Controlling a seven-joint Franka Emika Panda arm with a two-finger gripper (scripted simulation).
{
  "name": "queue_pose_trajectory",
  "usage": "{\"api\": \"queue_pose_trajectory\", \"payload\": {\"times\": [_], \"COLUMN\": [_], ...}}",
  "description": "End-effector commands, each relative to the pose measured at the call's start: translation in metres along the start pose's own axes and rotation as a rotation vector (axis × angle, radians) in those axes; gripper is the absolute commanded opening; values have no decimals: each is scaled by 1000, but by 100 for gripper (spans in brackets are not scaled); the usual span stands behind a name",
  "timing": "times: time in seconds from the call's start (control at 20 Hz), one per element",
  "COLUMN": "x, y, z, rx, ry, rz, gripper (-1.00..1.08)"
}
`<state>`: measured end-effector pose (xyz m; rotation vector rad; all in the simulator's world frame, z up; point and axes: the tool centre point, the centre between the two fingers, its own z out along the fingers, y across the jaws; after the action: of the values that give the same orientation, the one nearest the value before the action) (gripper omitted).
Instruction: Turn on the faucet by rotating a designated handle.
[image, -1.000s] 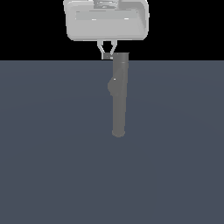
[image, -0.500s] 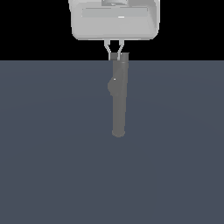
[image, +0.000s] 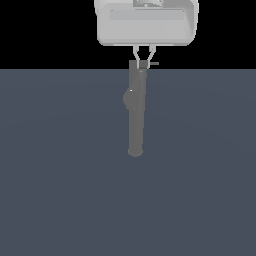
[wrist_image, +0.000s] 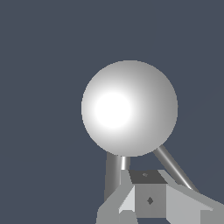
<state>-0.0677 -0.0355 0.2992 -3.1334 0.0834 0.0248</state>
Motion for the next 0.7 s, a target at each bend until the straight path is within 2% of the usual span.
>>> {"api": "queue_pose_trajectory", "payload": {"times": [0.0,0.65], "x": [0,42], "y": [0,38], "z": [0,-2], "rx": [0,-5], "ry": [0,12], "rz": [0,40], "gripper": [-100,-100]}}
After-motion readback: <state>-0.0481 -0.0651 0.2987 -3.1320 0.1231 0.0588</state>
